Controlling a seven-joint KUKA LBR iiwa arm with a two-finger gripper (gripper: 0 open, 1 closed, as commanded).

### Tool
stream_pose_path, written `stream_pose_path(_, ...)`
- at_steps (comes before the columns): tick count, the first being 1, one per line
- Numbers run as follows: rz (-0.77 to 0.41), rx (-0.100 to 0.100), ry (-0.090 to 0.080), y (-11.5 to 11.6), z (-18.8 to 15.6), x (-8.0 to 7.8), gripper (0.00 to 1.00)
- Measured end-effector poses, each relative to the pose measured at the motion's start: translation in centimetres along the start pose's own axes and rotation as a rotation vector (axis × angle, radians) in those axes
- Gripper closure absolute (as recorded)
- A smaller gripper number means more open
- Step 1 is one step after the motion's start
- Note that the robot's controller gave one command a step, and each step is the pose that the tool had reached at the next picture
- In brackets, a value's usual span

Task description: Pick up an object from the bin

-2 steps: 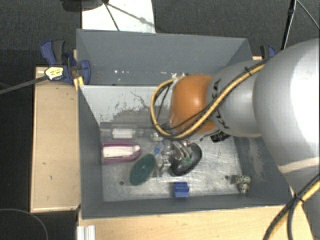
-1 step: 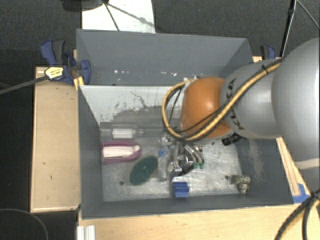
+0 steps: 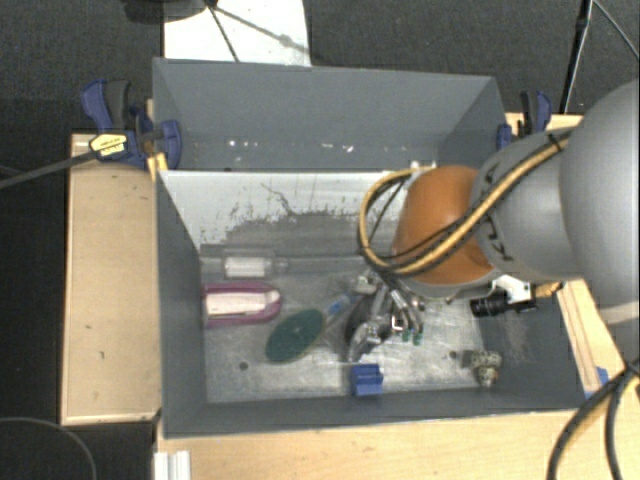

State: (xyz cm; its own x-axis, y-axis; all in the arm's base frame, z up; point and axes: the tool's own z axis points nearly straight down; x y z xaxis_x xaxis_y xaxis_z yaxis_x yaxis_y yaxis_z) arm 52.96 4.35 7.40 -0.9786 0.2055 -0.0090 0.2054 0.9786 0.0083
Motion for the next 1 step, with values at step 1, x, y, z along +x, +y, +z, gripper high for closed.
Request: stream_pose_path(1,0.003,0.000,-0.018,-0.18,-0.28,-0.49,1.00)
